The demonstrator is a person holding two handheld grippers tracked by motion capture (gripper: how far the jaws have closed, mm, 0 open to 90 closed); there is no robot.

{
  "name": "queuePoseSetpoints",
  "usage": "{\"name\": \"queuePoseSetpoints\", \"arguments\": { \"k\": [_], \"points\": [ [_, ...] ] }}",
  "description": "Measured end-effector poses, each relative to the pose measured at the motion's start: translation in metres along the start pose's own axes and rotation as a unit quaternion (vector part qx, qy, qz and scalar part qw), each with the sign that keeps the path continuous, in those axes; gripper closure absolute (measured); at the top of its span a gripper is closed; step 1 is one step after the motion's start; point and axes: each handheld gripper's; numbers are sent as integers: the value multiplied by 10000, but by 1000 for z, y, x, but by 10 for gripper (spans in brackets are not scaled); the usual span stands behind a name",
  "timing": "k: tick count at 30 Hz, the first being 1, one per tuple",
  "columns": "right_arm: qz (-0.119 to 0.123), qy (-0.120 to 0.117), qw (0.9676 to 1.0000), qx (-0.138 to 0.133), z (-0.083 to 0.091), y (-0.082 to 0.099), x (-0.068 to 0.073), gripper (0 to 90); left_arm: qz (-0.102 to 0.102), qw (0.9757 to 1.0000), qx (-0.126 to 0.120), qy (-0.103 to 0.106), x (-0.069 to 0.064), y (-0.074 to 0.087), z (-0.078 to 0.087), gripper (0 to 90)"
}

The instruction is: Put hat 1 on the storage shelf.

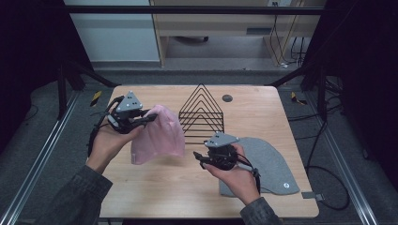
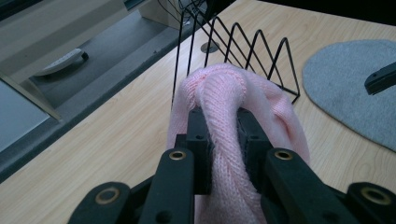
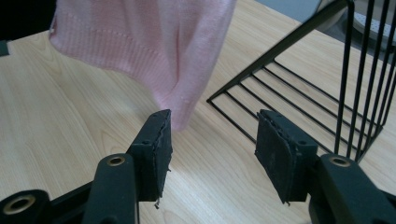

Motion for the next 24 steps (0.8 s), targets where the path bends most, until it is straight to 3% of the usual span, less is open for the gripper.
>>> {"name": "queuePoseSetpoints", "arguments": {
  "k": [12, 24],
  "points": [
    [83, -209, 9997, 50, 0, -31, 7, 452, -54, 9997, -213, -126, 15, -24, 21, 780],
    [163, -311, 9993, 126, -6, -46, 12, 446, -83, 9992, -339, -174, 19, -36, 31, 778]
  ]
}}
Point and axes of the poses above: each handheld gripper's, and its own axes: z roughly backward along the jaws, y roughly out of its underside, x roughly to its left, and after that the axes turned 11 degrees about -z, right-handed
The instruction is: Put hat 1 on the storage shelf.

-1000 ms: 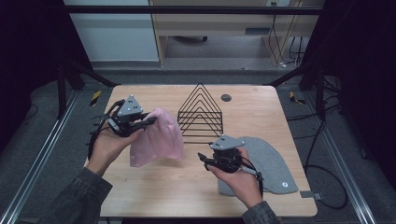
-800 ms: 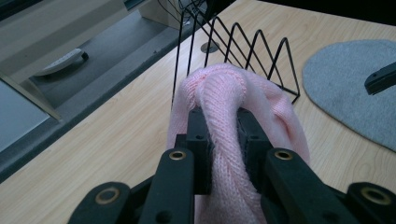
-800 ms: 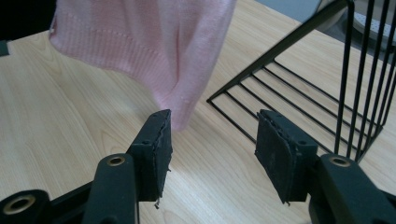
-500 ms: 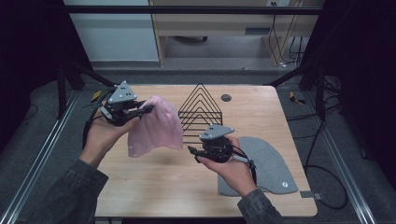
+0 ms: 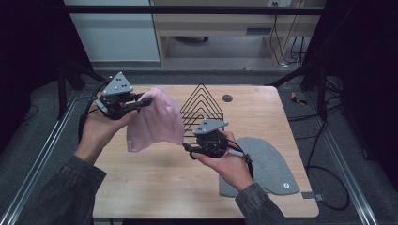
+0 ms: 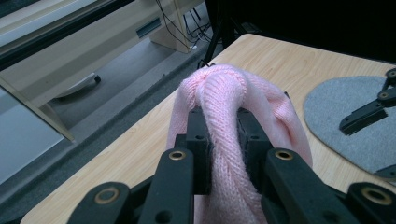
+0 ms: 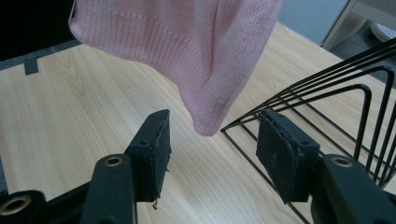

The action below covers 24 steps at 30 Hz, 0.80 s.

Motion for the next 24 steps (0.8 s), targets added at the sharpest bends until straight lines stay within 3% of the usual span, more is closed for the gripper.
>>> {"name": "queuePoseSetpoints", "arguments": {
  "k": [8, 11, 14, 20, 24],
  "points": [
    [-130, -44, 9998, 124, -16, -18, -4, 454, 17, 9999, -148, 11, 6, -14, 6, 777],
    [-216, -36, 9996, 154, -22, -29, -10, 471, 113, 9996, -260, 52, 11, -18, 6, 776],
    [-283, -196, 9993, 141, -25, -42, -16, 494, 206, 9990, -377, 86, 17, -24, 6, 776],
    [-214, -415, 9989, 68, -18, -66, -32, 736, 212, 9987, -469, 40, 31, -39, 0, 775],
    [-269, -442, 9987, -36, -13, -78, -52, 814, 315, 9980, -551, 18, 44, -45, -12, 773]
  ]
}}
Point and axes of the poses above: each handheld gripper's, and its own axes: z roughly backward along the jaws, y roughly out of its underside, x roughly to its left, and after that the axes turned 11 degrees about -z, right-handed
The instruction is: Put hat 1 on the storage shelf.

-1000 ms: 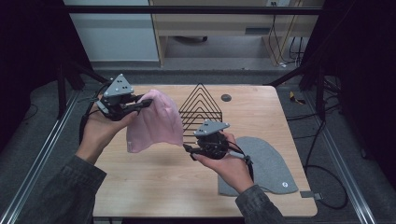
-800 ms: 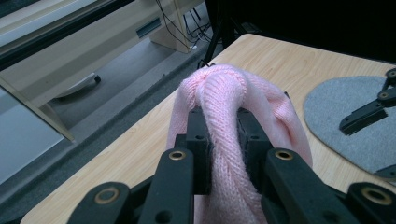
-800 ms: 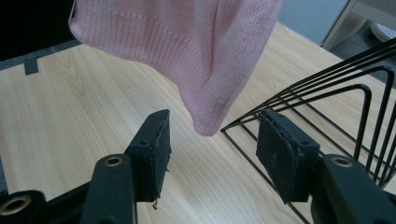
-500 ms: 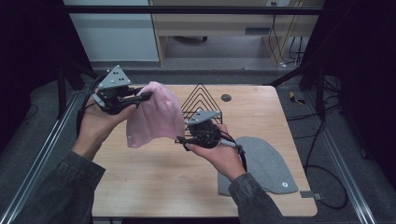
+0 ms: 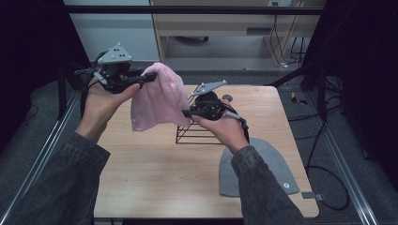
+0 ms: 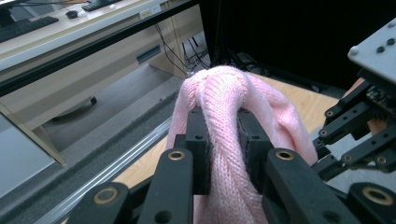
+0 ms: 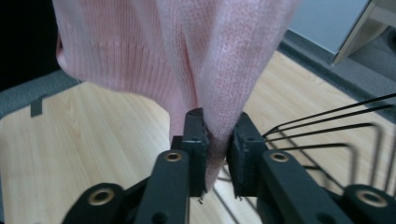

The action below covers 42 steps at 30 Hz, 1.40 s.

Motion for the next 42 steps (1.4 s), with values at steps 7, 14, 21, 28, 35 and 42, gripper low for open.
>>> {"name": "queuePoseSetpoints", "arguments": {
  "k": [7, 14, 21, 28, 35, 42],
  "points": [
    [146, 194, 9996, -158, 11, -12, -27, 829, 80, 9998, -165, -45, 15, -4, -23, 769],
    [183, 414, 9984, -328, 19, -9, -41, 836, 99, 9996, -259, -4, 15, -5, -36, 768],
    [191, 628, 9969, -432, 17, -7, -49, 834, 67, 9993, -364, -6, 12, -10, -48, 763],
    [120, 766, 9954, -566, 20, -4, -60, 833, 104, 9991, -418, 20, 12, -12, -61, 761],
    [48, 766, 9959, -474, 19, 7, -69, 833, 90, 9994, -326, 99, 7, -10, -75, 759],
    [-8, 713, 9962, -506, 26, 12, -73, 833, 123, 9991, -365, 179, 1, -14, -77, 756]
  ]
}}
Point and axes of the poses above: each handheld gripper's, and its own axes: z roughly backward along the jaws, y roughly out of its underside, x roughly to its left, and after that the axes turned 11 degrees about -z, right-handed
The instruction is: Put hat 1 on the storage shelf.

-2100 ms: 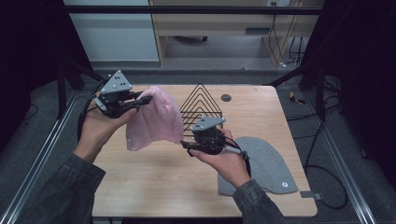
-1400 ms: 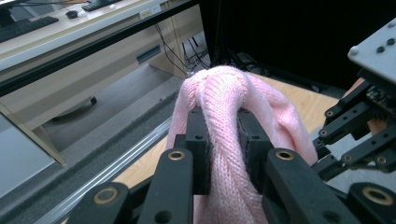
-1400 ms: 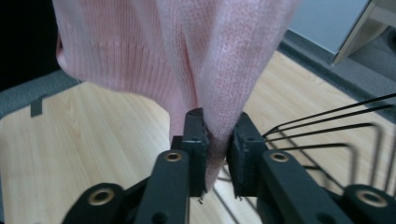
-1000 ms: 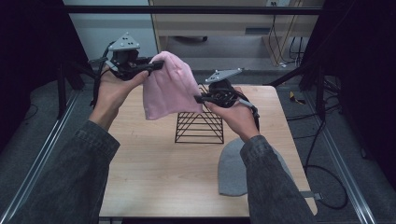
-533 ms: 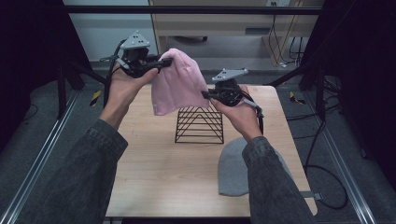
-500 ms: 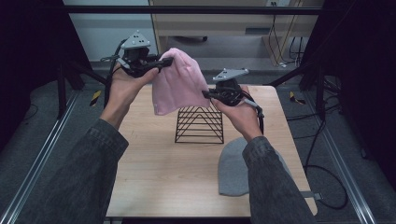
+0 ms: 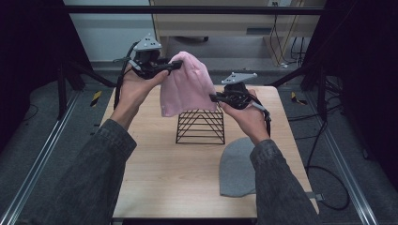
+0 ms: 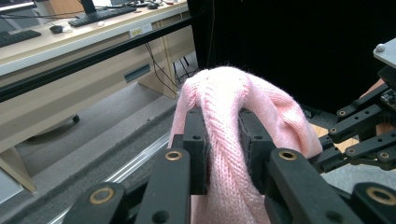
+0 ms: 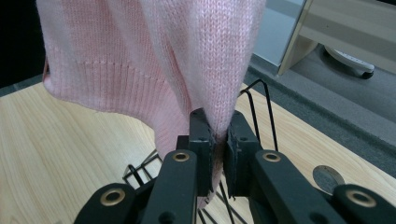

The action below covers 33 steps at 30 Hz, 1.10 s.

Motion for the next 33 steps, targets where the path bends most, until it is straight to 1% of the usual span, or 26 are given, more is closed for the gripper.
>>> {"name": "queuePoseSetpoints", "arguments": {
  "k": [4, 8, 10, 11, 15, 16, 22, 27, 30, 33],
  "points": [
    [-31, 10, 10000, 5, 2, 6, -3, 833, -39, 10000, 56, 53, -5, -3, -2, 756],
    [-42, 68, 10000, 26, 4, 13, -7, 833, -159, 9997, 182, 77, -10, -3, -8, 755],
    [-66, 93, 9999, 43, 4, 16, -9, 833, -103, 9998, 164, 101, -10, -2, -12, 752],
    [-72, 105, 9999, 51, 4, 17, -11, 833, -129, 9996, 195, 128, -10, -1, -14, 752],
    [-81, 135, 9999, 44, 4, 24, -15, 833, -113, 9995, 223, 201, -12, 3, -21, 747],
    [-81, 149, 9998, 62, 4, 26, -16, 834, -80, 9996, 207, 197, -13, 4, -23, 747],
    [-86, 204, 9997, 68, 3, 35, -20, 833, -113, 9992, 286, 252, -17, 8, -31, 744],
    [-92, 219, 9997, 59, 3, 41, -23, 832, -112, 9991, 299, 286, -23, 9, -32, 741],
    [-32, 289, 9995, 125, 2, 43, -23, 832, -115, 9989, 323, 312, -25, 11, -33, 737],
    [-32, 308, 9994, 163, 2, 46, -23, 832, -80, 9989, 321, 329, -27, 15, -35, 734]
  ]
}}
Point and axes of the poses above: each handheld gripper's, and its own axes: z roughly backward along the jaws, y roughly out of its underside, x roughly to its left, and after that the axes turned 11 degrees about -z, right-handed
